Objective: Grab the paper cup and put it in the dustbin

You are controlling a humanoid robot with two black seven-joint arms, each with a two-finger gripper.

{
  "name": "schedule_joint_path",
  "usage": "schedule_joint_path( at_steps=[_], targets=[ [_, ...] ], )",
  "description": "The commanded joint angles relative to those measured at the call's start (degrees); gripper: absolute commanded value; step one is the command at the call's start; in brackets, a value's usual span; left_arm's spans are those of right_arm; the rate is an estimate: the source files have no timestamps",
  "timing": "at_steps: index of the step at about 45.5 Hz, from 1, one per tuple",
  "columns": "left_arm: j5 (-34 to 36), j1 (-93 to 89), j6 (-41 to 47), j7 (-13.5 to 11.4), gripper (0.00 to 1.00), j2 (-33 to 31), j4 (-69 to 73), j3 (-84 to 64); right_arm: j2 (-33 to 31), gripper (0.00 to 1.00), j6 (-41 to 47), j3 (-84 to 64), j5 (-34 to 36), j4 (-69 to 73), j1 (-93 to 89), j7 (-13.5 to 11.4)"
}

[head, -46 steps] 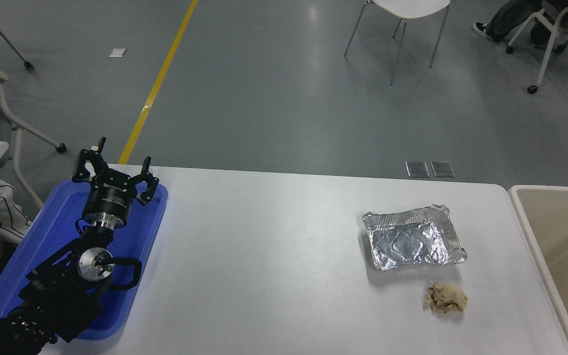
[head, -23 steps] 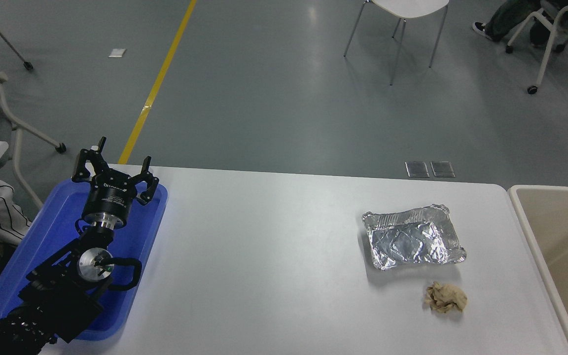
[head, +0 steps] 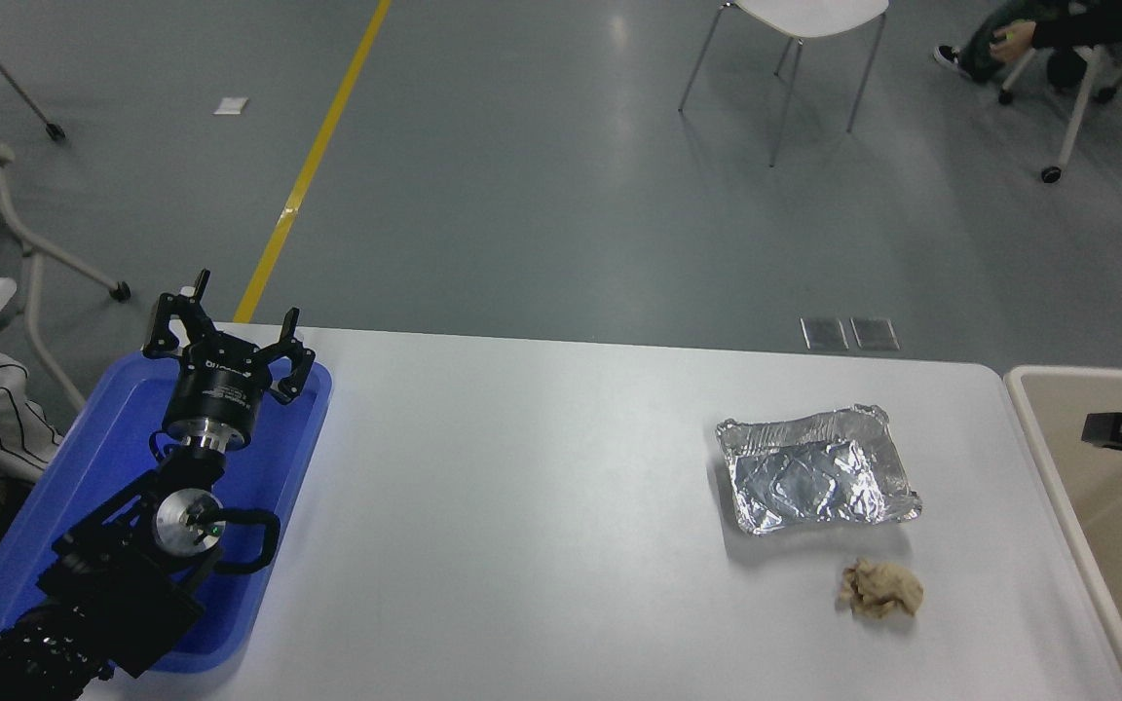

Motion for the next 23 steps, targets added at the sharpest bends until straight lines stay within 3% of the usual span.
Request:
schedule_joint_path(
  at_steps=[1, 10, 17, 23],
  targets=[
    [0.0, 0.0, 0.0, 0.0, 1.0, 0.0, 0.0, 0.0, 4.0, 1.0, 9.1, -6.1, -0.2, 9.7, 14.2, 0.0],
    [0.0, 0.1, 0.0, -0.1, 1.0, 0.0, 0.0, 0.0, 5.6, 1.0, 25.1, -6.0, -0.2, 13.5, 25.3, 0.0],
    [0.0, 0.1, 0.0, -0.1, 1.0, 0.0, 0.0, 0.0, 13.0, 1.0, 33.9, -5.9, -0.1, 13.5, 30.3, 0.1],
    [0.0, 0.1, 0.0, -0.1, 1.0, 0.0, 0.0, 0.0, 14.9, 1.0, 41.1, -4.1, -0.1, 14.6, 34.9, 0.1]
  ],
)
